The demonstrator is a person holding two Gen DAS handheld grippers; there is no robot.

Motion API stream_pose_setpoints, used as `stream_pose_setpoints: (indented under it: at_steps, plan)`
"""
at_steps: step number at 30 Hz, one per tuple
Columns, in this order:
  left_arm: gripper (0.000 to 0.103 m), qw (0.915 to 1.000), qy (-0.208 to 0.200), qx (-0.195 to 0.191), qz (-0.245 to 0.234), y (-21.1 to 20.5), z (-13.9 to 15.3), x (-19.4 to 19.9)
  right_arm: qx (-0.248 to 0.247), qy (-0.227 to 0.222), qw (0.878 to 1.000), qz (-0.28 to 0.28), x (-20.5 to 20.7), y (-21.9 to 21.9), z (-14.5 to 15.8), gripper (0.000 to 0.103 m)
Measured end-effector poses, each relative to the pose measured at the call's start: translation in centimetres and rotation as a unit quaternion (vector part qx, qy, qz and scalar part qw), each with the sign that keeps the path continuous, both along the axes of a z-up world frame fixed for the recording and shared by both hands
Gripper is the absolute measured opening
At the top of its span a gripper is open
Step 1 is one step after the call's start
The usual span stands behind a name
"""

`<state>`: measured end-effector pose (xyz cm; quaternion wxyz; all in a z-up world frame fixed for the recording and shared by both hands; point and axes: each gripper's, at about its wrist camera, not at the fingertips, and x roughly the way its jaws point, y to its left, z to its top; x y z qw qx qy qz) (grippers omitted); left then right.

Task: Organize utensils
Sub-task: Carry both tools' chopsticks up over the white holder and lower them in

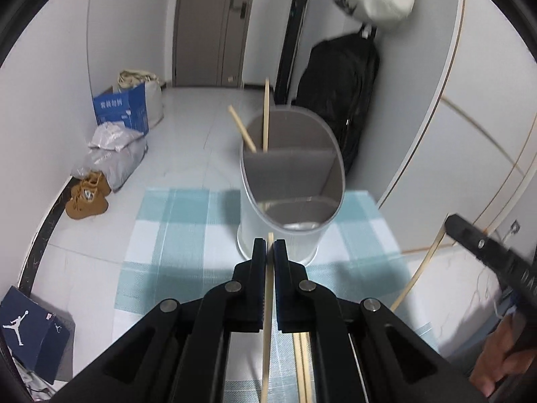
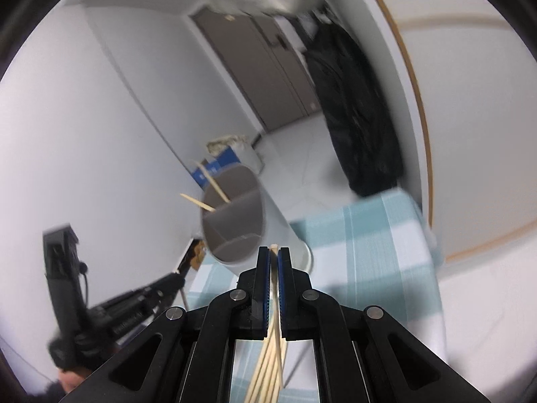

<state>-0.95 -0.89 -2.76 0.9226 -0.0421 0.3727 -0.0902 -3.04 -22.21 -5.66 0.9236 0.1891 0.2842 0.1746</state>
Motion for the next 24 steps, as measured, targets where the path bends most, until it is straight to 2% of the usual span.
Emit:
stream_pose_setpoints:
  at_steps: [4,10,18,24]
  plan:
    - [0.001,0.9998,-0.011,-0.017,0.001,0.1,0.9,0.0,-0.028,-0.038,0.999,0.016,-1.6,1.9,1.1,0.004]
    - [0.001,0.9993,-0.026,-0.023,-0.016,-0.5,2.3,-0.4,-0.046,-0.052,0.997,0.023,-2.1,3.4,1.6,0.004]
    - [0.0,0.999,-0.024,-0.016,-0.036,-1.1,4.0,-0.3,-0.058,-0.07,0.996,0.019,-1.8,3.6,3.1,0.004]
    - [0.0,0.9985,-0.026,-0.026,-0.04,-1.0,6.2,0.5,-0.068,-0.087,0.994,0.027,-1.6,3.8,5.7,0.003]
